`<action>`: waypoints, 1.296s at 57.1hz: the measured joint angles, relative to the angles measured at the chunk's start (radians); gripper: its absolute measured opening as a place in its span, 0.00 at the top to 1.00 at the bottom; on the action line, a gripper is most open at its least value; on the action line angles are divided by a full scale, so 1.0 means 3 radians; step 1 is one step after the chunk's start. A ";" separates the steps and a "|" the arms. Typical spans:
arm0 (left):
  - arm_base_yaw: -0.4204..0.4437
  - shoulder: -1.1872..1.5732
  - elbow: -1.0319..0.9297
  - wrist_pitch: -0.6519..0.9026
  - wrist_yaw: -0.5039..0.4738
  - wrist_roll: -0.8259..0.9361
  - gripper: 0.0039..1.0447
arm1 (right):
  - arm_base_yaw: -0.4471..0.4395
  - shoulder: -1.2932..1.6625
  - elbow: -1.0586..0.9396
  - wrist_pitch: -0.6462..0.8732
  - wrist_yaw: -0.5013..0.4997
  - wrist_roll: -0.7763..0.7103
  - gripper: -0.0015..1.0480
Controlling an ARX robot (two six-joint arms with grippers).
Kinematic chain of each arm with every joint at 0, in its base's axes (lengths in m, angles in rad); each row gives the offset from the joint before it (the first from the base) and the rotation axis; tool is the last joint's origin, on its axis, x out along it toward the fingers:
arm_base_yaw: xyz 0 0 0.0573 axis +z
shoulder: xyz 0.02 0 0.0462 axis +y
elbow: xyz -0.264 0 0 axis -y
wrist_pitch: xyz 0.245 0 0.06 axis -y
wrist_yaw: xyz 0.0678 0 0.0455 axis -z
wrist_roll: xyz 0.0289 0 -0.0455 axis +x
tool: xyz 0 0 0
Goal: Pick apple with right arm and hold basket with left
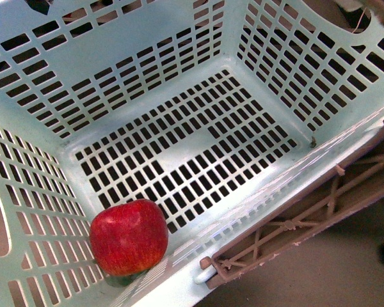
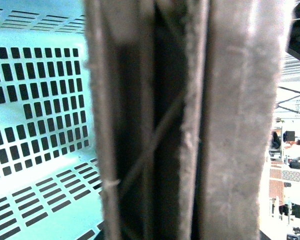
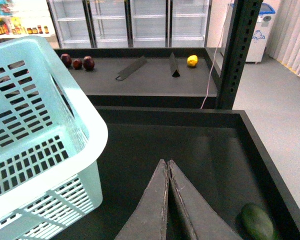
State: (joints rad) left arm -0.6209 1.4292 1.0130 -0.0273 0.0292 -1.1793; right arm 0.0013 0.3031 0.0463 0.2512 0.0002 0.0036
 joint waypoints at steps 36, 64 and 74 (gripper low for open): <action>-0.0001 0.0000 0.0000 0.0000 0.0004 0.0000 0.87 | 0.0000 -0.0833 -0.0074 -0.0765 0.0009 0.0000 0.98; 0.0000 0.0000 0.0000 0.0000 0.0003 -0.0001 0.87 | 0.0000 -0.0989 -0.0072 -0.0832 0.0006 -0.0001 0.65; 0.0000 0.0000 0.0001 0.0000 0.0000 0.0001 0.87 | 0.0000 -0.0989 -0.0072 -0.0832 0.0005 -0.0001 0.28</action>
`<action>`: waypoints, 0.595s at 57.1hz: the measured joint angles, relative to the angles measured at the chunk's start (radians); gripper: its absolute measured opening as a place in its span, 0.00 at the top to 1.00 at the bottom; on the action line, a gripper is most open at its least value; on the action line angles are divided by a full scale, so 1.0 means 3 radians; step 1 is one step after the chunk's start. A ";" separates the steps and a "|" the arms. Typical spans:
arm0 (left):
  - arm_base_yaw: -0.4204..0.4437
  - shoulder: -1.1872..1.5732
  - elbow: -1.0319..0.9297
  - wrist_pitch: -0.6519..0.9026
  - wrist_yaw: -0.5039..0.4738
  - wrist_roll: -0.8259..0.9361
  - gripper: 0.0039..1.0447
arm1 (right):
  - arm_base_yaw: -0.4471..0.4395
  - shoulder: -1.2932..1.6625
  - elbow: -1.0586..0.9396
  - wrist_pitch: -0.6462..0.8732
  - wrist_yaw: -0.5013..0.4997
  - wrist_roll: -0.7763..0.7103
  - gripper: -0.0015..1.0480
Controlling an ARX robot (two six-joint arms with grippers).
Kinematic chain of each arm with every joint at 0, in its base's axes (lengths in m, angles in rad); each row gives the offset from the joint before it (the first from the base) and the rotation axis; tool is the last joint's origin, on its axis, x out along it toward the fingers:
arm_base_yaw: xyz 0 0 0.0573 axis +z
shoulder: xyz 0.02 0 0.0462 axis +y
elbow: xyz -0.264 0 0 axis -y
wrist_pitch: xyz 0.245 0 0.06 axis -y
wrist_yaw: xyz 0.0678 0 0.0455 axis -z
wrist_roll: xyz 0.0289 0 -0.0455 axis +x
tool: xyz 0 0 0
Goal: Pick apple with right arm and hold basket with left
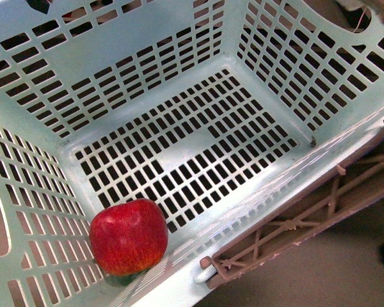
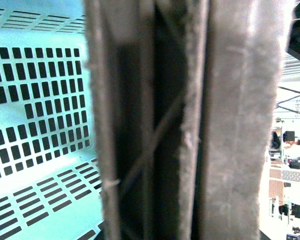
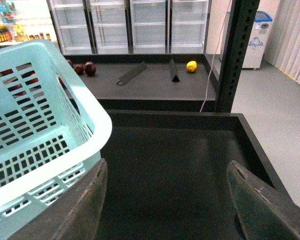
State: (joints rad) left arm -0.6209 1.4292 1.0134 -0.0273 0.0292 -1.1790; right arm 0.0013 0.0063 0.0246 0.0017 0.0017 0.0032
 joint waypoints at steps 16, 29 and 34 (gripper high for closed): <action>-0.0025 0.0000 0.0000 0.0000 -0.0242 -0.0080 0.87 | 0.0000 0.0000 0.0000 0.0000 0.0001 0.0000 0.09; 0.0146 0.0015 0.0037 0.0086 -0.0753 -0.0348 0.87 | 0.0000 -0.0003 0.0000 0.0000 0.0001 0.0000 0.08; 0.0355 0.0083 0.0047 0.0141 -0.0726 -0.0403 0.87 | 0.0000 -0.0003 0.0000 0.0000 0.0000 0.0000 0.08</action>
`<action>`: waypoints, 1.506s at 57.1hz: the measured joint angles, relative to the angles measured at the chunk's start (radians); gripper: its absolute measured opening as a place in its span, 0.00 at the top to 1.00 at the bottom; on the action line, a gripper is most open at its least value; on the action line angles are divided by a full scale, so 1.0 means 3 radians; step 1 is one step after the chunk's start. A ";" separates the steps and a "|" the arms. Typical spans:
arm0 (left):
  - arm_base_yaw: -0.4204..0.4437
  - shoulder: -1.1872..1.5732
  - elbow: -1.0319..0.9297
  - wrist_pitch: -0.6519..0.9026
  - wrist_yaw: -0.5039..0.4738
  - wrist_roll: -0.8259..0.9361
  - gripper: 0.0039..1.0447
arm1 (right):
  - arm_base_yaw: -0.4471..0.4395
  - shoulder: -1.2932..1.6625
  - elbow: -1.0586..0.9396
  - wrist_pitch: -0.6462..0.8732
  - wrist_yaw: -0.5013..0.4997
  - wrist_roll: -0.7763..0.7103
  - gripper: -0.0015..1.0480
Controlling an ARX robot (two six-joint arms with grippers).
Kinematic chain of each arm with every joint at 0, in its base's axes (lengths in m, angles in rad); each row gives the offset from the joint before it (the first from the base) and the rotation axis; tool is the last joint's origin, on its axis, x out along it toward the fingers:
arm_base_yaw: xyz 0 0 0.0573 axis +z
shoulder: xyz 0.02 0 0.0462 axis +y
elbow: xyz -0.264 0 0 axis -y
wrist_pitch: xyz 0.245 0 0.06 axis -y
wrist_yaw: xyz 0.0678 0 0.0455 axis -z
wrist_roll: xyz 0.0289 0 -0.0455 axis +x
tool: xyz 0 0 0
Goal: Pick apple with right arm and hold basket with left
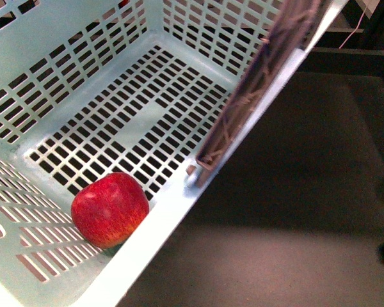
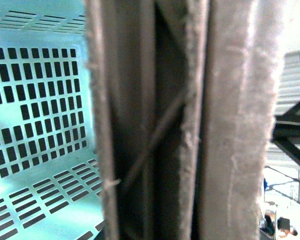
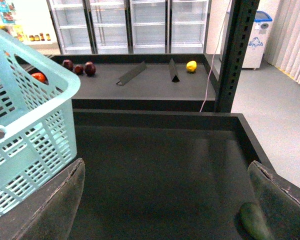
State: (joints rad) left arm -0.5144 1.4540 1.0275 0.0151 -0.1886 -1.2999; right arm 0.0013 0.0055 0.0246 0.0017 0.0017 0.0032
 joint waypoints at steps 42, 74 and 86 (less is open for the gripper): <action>0.1542 0.1155 0.0104 0.0337 0.0148 -0.0641 0.87 | 0.0000 0.0000 0.0000 0.0000 0.0001 0.0000 0.08; 0.1555 0.1162 -0.0308 0.0340 0.0099 -0.0777 0.87 | 0.0000 0.0000 0.0000 0.0000 0.0000 0.0000 0.08; 0.1520 0.1151 -0.0384 0.0338 0.0072 -0.0858 0.87 | 0.0000 0.0000 0.0000 0.0000 0.0001 0.0000 0.08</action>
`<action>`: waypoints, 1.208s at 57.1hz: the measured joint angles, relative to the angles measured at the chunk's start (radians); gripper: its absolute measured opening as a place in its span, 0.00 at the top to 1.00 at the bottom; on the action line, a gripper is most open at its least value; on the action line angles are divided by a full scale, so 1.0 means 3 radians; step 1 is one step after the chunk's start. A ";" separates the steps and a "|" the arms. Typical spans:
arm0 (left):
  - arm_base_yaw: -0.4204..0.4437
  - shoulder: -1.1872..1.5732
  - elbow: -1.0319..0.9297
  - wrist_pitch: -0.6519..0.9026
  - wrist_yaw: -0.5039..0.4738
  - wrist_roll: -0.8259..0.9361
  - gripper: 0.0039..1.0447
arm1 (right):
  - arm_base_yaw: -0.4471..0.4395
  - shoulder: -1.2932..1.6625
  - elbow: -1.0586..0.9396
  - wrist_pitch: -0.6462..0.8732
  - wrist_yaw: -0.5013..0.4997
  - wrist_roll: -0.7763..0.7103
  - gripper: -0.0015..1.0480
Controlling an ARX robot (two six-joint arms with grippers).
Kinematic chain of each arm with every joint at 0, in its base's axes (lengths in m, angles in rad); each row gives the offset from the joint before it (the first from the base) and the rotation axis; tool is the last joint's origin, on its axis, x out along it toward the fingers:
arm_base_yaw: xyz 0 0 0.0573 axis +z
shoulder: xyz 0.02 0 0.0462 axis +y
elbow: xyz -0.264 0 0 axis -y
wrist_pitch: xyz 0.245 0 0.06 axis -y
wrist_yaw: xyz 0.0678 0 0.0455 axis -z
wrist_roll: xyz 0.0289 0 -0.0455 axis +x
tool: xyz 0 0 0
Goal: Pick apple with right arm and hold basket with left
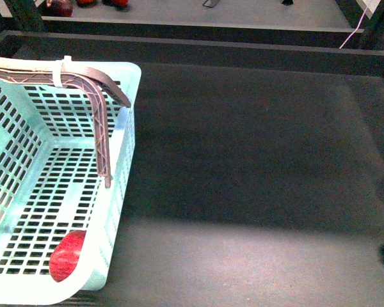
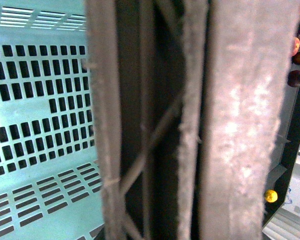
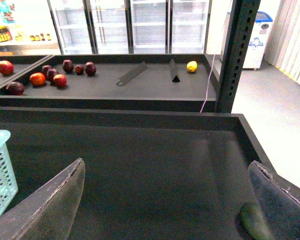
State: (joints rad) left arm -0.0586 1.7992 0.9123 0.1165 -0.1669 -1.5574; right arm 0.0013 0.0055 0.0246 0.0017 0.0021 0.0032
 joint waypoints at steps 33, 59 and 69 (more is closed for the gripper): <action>-0.0009 -0.0830 -0.0367 -0.0540 0.0027 -0.0088 0.07 | 0.0000 0.0000 -0.0001 0.0000 -0.0001 0.0000 0.08; -0.0277 -0.1780 -0.0595 -0.0429 -0.0076 0.0561 0.12 | 0.0000 0.0000 0.0000 0.0000 -0.0001 0.0000 0.08; -0.0219 -0.2068 -0.1582 0.1863 0.0179 0.3318 0.41 | 0.0000 0.0000 -0.0001 0.0000 0.0001 0.0000 0.08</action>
State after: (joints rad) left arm -0.1242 1.1790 0.4377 0.6754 -0.1131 -0.5621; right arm 0.0013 0.0055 0.0242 0.0017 0.0025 0.0032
